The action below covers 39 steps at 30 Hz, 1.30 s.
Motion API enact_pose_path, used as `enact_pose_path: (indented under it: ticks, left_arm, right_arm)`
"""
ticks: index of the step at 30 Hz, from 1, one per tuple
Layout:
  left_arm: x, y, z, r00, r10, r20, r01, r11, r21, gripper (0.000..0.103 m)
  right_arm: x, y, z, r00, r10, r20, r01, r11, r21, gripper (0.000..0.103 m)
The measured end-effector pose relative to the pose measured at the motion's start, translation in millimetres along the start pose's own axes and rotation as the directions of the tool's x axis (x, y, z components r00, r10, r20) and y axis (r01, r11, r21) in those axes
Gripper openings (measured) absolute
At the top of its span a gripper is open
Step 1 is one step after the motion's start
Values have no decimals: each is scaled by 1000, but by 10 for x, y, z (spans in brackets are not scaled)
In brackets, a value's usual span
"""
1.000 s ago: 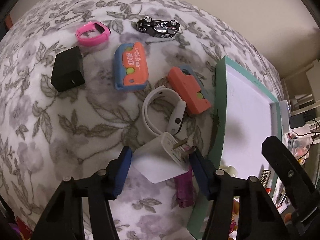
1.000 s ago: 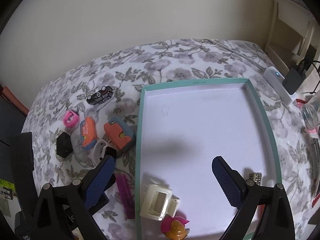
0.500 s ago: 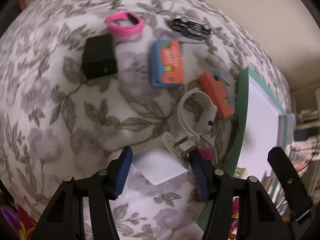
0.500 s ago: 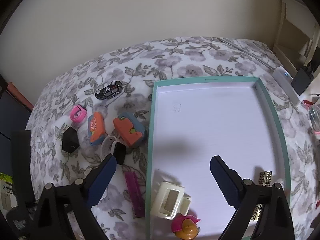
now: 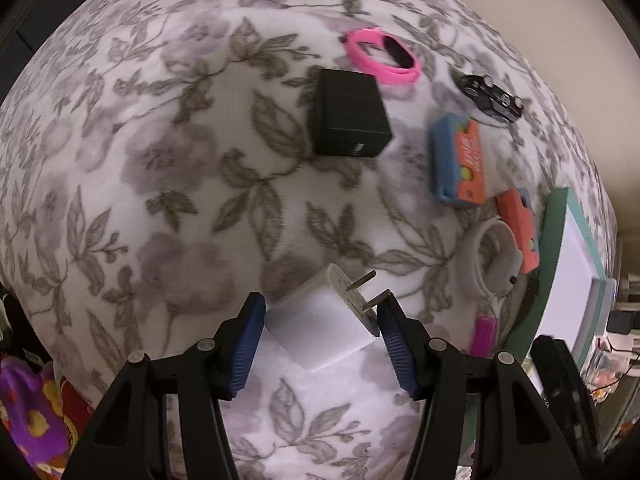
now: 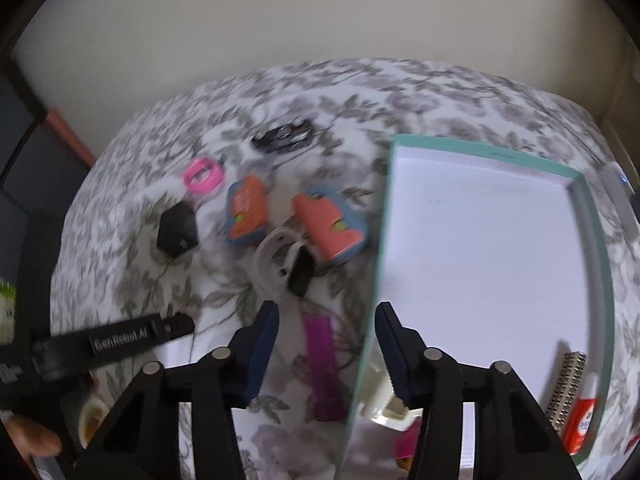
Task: Organize rigid objects
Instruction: 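Grasp the white charger plug with the left tool while the right tool grasps the purple stick, then lift the charger plug and purple stick and carry both toward the tray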
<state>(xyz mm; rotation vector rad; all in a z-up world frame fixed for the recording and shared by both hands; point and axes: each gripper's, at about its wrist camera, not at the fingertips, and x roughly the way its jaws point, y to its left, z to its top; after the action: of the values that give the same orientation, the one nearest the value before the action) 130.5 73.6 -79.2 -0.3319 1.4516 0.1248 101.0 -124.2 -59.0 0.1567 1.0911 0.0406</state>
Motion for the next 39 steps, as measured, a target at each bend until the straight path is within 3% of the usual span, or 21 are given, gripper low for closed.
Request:
enact_pose_path:
  ticks: [7, 14, 19, 24, 30, 36, 39]
  left_arm:
    - [8, -11, 33, 1000, -8, -6, 8, 1000, -10, 60]
    - [42, 10, 50, 1000, -14, -10, 14, 1000, -17, 60]
    - [26, -10, 37, 1000, -14, -10, 13, 1000, -20, 60]
    - [37, -14, 40, 1000, -16, -15, 16, 1000, -22, 60]
    - [167, -38, 16, 998, -26, -57, 25, 999, -28, 60]
    - [223, -60, -11, 998, -11, -60, 10, 1000, -18, 59]
    - [227, -69, -11, 999, -2, -52, 2, 1000, -16, 54]
  right_arm:
    - [201, 172, -115, 998, -13, -60, 8, 997, -82, 44]
    - [406, 219, -181, 989, -93, -113, 80, 990, -115, 40]
    - [518, 244, -237, 980, -109, -165, 87, 986, -139, 30]
    - [494, 321, -253, 983, -46, -178, 19, 989, -149, 23]
    - [528, 463, -317, 980, -106, -170, 67, 973, -219, 21]
    - [522, 513, -354, 980, -126, -155, 88, 969, -230, 21]
    - [470, 521, -345, 983, -111, -147, 80, 976, -200, 21]
